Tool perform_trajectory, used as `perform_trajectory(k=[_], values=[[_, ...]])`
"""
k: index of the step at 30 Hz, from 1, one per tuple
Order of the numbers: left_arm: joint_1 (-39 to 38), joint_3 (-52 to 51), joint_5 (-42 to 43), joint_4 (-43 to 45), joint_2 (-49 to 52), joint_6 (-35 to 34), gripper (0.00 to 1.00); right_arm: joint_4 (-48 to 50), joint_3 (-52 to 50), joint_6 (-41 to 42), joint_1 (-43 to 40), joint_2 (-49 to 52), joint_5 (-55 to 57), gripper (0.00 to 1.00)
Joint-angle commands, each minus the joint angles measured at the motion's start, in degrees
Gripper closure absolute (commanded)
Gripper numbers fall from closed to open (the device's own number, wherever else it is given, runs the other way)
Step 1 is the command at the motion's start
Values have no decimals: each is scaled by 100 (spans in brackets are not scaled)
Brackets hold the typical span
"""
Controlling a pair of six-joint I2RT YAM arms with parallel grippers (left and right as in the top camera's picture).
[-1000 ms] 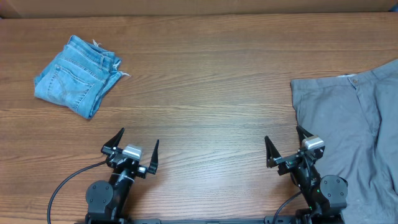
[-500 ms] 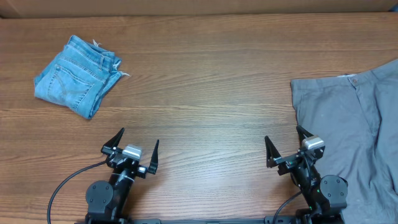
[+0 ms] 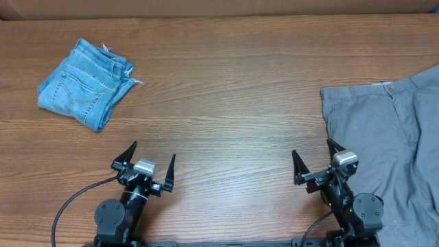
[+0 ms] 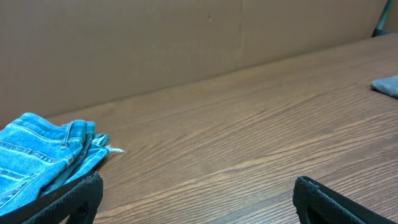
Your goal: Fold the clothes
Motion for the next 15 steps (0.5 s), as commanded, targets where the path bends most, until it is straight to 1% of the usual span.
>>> perform_trajectory(k=[1,11,15], values=[[-24,-55,111,39,-57,-127,0,17,-2,22,-15,-68,-46,0],[-24,-50,122,48,-57,-131,0,59,0,81,-15,-68,-136,0],[-26,101,404,116,-57,-188,0,446,195,940,-15,-68,-343,0]])
